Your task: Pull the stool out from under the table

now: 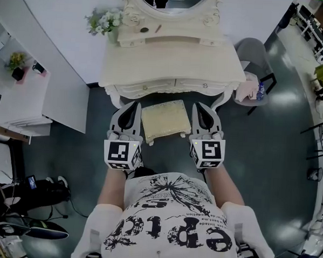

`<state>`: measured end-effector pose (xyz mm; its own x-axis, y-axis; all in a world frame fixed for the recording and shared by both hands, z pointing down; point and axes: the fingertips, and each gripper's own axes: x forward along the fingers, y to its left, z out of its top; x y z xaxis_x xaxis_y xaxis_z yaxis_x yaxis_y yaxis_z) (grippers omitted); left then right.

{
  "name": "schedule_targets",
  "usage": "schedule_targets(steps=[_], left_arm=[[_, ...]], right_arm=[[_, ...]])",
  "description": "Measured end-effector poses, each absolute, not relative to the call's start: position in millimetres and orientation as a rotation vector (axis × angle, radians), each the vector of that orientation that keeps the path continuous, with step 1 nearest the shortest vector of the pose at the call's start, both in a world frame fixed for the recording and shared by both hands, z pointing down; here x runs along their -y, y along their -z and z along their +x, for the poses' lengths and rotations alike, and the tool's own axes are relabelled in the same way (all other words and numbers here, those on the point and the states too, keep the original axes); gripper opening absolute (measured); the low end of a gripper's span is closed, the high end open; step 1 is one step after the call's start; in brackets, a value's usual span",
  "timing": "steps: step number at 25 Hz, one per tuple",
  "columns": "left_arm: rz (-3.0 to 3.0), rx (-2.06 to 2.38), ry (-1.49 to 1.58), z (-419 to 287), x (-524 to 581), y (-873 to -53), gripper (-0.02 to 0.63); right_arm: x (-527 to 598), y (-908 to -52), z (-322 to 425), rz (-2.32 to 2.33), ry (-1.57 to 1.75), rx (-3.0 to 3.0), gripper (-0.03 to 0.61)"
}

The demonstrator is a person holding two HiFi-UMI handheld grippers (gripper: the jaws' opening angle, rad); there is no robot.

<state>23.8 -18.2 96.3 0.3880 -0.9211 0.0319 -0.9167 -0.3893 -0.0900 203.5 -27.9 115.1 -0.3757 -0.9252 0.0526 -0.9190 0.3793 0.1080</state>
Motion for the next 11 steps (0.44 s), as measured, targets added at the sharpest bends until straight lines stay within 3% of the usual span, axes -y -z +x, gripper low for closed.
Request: schedule_targets(steps=[11], left_arm=[[-2.57,-1.685,0.145,32.6,17.3,-97.8,0.018]], right_arm=[[26.4,-114.6,213.0,1.706,0.072,2.532,0.015]])
